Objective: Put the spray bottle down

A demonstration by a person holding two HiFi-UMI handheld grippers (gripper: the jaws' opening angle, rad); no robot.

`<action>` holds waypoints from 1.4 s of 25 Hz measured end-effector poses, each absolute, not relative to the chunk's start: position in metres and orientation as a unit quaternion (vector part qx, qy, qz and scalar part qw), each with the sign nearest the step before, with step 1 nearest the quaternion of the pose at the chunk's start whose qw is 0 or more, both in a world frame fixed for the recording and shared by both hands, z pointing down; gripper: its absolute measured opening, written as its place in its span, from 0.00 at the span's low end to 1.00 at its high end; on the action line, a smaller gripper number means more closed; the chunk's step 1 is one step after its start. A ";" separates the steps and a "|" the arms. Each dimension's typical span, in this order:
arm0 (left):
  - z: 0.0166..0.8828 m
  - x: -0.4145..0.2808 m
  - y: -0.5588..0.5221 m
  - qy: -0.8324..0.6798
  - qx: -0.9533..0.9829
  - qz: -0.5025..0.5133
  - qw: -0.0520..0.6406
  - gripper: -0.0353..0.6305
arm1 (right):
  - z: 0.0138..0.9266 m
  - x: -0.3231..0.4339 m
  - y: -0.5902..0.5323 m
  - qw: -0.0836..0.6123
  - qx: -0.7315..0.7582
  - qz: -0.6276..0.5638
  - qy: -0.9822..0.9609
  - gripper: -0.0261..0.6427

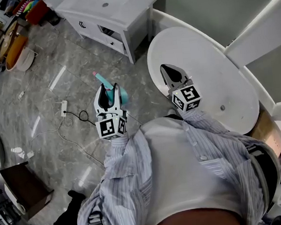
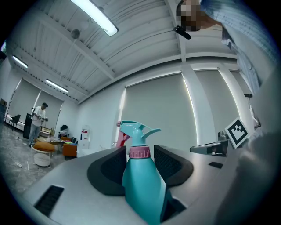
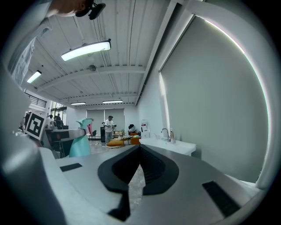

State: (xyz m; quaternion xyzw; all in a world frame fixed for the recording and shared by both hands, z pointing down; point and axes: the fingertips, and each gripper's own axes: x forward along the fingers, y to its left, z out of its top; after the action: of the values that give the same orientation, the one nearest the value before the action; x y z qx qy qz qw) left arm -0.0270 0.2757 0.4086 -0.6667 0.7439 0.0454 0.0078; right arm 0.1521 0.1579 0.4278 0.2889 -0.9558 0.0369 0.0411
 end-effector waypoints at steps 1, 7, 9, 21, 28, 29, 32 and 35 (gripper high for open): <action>0.409 -0.030 0.277 0.742 -0.668 0.046 0.008 0.35 | 0.428 0.149 0.160 0.041 0.291 0.037 -0.955 0.06; 0.411 -0.051 0.284 0.734 -0.678 0.044 0.010 0.35 | 0.430 0.129 0.171 0.042 0.302 0.035 -0.952 0.06; 0.413 -0.058 0.286 0.733 -0.679 0.044 0.009 0.35 | 0.431 0.122 0.175 0.043 0.302 0.036 -0.952 0.06; 0.424 -0.092 0.279 0.740 -0.670 0.053 -0.004 0.34 | 0.436 0.087 0.164 0.057 0.294 0.035 -0.953 0.06; 0.431 -0.142 0.247 0.763 -0.645 0.046 -0.005 0.34 | 0.445 0.034 0.119 0.056 0.266 0.040 -0.961 0.06; 0.432 -0.150 0.239 0.765 -0.642 0.045 -0.006 0.34 | 0.448 0.025 0.108 0.054 0.264 0.043 -0.962 0.06; 0.434 -0.177 0.207 0.771 -0.635 0.037 -0.006 0.34 | 0.450 -0.006 0.072 0.048 0.254 0.048 -0.965 0.06; 0.430 -0.200 0.160 0.774 -0.633 0.030 -0.007 0.34 | 0.449 -0.030 0.023 0.045 0.251 0.051 -0.966 0.06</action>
State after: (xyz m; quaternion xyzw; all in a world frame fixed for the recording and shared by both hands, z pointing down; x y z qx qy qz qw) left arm -0.1996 0.1597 0.4297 -0.6326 0.7738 0.0300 -0.0073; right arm -0.0296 0.0234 0.4494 0.2508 -0.9656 0.0514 0.0454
